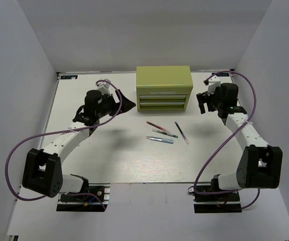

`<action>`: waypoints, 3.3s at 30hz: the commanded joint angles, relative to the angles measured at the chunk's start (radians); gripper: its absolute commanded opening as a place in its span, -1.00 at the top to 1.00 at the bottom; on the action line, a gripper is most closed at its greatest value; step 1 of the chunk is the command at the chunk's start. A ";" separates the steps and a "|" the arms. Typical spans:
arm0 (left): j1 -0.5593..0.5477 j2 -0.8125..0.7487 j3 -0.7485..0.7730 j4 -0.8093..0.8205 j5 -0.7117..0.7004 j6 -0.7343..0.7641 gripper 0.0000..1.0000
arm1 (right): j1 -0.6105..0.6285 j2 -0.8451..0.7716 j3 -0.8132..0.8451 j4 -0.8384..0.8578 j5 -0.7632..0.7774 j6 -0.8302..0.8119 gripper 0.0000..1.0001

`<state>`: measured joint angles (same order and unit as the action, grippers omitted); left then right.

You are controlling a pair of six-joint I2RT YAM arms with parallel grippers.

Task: Sort the stationery into containers
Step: Open the drawer in the storage box.

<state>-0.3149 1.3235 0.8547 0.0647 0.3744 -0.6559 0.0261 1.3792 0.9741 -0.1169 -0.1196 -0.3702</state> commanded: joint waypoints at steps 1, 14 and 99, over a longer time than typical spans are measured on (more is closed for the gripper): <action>-0.033 0.017 0.053 0.030 -0.029 -0.013 -0.99 | -0.002 -0.028 0.014 0.003 -0.037 -0.006 -0.81; -0.122 0.086 0.083 0.138 -0.180 -0.115 -0.90 | 0.000 -0.087 0.054 -0.162 -0.400 -0.271 -0.78; -0.481 1.034 0.372 1.302 -1.171 -0.780 0.10 | 0.172 0.432 0.706 -0.480 -0.420 -0.659 -0.21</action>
<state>-0.8253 2.3554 1.1812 1.3445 -0.7296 -1.4410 0.1951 1.7821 1.6341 -0.5098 -0.5411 -1.0046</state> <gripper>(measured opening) 0.458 0.608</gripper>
